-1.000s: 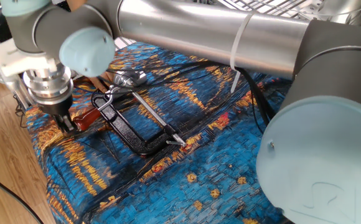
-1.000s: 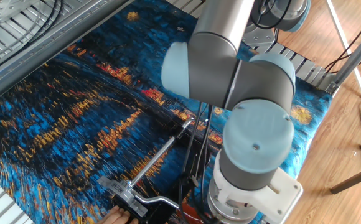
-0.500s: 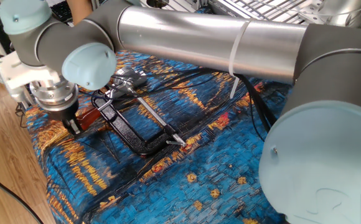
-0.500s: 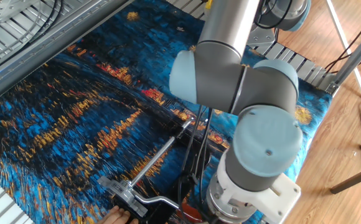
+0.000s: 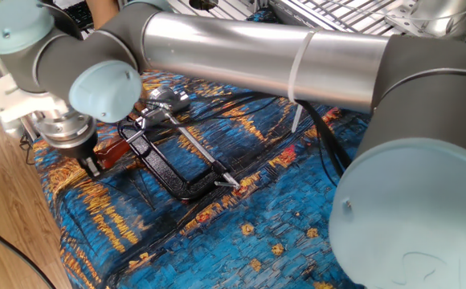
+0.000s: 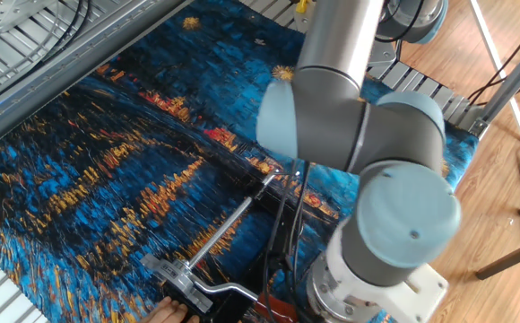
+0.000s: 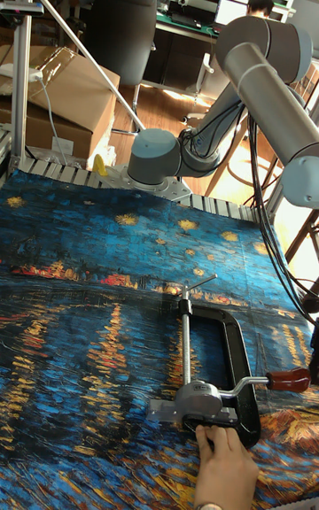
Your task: Pull up the lever
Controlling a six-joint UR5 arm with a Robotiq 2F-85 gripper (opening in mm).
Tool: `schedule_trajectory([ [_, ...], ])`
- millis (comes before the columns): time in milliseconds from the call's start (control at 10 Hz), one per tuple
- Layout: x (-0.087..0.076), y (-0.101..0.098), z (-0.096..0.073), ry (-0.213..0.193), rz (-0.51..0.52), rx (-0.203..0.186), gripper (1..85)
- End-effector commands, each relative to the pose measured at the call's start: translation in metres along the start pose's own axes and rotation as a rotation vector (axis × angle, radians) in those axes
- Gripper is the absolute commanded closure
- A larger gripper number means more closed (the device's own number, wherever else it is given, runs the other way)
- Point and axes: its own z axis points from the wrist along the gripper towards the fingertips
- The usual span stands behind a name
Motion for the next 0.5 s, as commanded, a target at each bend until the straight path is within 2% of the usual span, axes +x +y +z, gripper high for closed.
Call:
schedule_trajectory([
  [0,-0.009,0.0,0.005,-0.007,-0.005,0.005,60.7],
  [100,-0.011,-0.003,0.007,-0.018,-0.017,0.015,61.3],
  [400,-0.001,-0.008,0.009,0.02,-0.022,0.036,63.0],
])
